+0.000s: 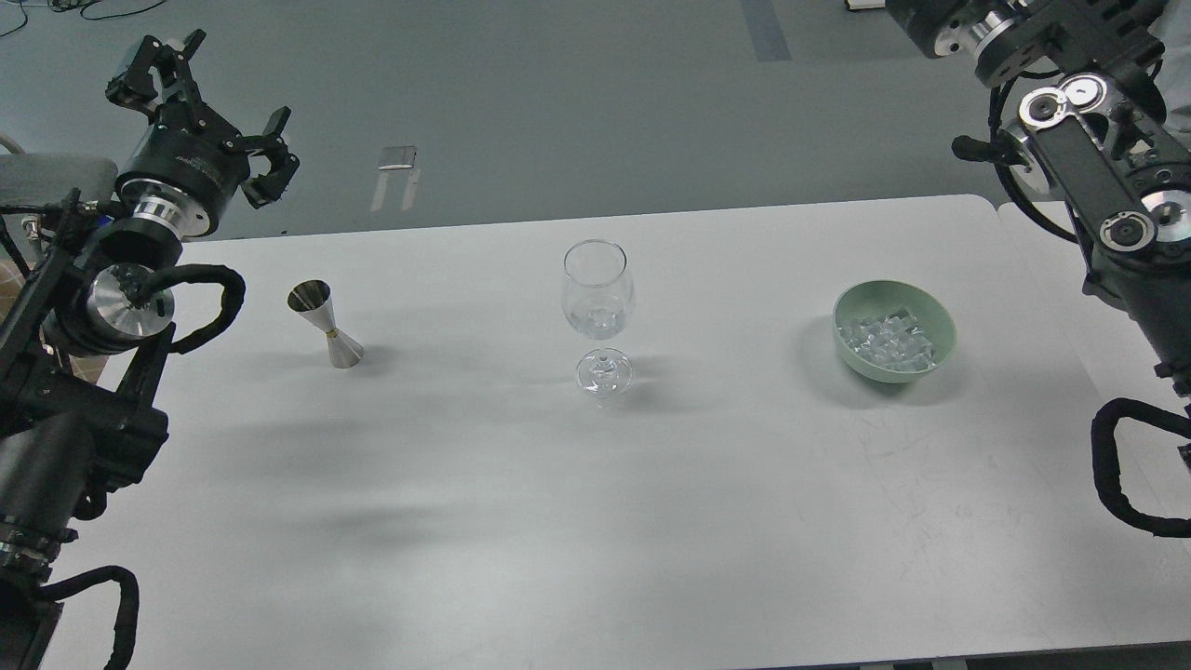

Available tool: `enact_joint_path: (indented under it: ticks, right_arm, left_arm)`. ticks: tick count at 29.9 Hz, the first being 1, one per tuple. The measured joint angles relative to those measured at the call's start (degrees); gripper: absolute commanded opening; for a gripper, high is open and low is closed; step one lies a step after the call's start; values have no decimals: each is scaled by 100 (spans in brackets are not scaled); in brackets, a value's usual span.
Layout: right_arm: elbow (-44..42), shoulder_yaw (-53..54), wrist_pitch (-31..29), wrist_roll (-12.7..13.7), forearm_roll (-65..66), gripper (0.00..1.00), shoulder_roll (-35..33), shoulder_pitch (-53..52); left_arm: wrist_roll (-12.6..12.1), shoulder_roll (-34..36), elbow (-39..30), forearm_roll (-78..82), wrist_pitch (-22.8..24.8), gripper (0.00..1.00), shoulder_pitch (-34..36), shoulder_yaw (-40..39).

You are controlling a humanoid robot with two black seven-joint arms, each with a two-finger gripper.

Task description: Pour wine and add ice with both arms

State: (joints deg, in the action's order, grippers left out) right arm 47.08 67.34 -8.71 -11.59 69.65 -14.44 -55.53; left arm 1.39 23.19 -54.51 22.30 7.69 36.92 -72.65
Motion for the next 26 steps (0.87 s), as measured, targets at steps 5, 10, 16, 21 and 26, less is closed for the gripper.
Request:
enact_joint_path:
  ticks: [5,10,16,21,26]
  right_arm:
    - [-882,20,-17,4,-1832,100,-167,-150]
    - [-1418,11,-41,11,-3671,99,-188,-177]
    - [-1689,20,-153,84,-4856,99,-197,-81]
    - [-1928,28,-200,67,-5080,99,-181,-40]
    - [-1946,31,-204,65,-5092,99,-167,-32]
  left_arm:
    - [496,-10,101,319,-4,98,71,268]
    - [750,-88,453,473,8,98,256,488]
    - [767,-244,619,485,37,98,467,514]
    - [767,-260,626,479,42,98,472,518]
    - [782,-260,626,467,7,98,466,509]
